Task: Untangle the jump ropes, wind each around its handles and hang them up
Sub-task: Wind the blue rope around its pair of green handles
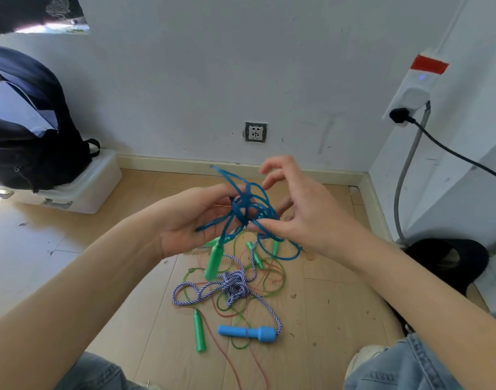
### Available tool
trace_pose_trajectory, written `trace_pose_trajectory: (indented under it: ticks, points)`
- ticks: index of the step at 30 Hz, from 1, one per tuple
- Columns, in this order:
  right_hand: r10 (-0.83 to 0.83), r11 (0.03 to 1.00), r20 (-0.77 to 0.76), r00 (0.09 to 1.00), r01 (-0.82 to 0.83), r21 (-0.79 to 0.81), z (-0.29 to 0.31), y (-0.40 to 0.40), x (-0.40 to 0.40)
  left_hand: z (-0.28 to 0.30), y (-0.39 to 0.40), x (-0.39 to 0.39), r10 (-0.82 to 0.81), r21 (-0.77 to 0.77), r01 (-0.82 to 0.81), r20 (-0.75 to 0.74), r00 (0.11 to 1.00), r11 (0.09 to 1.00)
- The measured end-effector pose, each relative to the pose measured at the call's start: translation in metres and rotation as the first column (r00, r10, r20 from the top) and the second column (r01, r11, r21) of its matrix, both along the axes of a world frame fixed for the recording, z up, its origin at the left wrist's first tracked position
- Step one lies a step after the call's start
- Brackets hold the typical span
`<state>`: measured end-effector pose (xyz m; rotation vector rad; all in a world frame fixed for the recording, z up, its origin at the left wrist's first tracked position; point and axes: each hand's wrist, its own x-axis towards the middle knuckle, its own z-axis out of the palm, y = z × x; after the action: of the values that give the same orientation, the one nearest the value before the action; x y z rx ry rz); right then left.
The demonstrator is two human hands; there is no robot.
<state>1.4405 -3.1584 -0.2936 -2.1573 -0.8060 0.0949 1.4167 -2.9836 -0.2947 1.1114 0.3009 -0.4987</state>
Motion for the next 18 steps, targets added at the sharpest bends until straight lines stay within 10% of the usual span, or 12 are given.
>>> trace_pose_trajectory:
  ticks: [7, 11, 18]
  points:
    - [-0.035, 0.944, 0.150, 0.988, 0.082, -0.320, -0.002, -0.017, 0.019, -0.008, 0.007, -0.002, -0.082, 0.310, 0.077, 0.003, 0.997, 0.948]
    - [-0.259, 0.945, 0.059, 0.964, 0.266, -0.192, -0.002, -0.033, 0.034, -0.012, 0.021, 0.001, 0.019, 0.486, -0.030, 0.027, 0.999, 0.874]
    - [-0.164, 0.982, 0.123, 0.979, 0.174, -0.076, -0.003, -0.023, 0.026, -0.012, 0.016, 0.000, 0.103, 0.413, -0.131, 0.088, 0.991, 0.901]
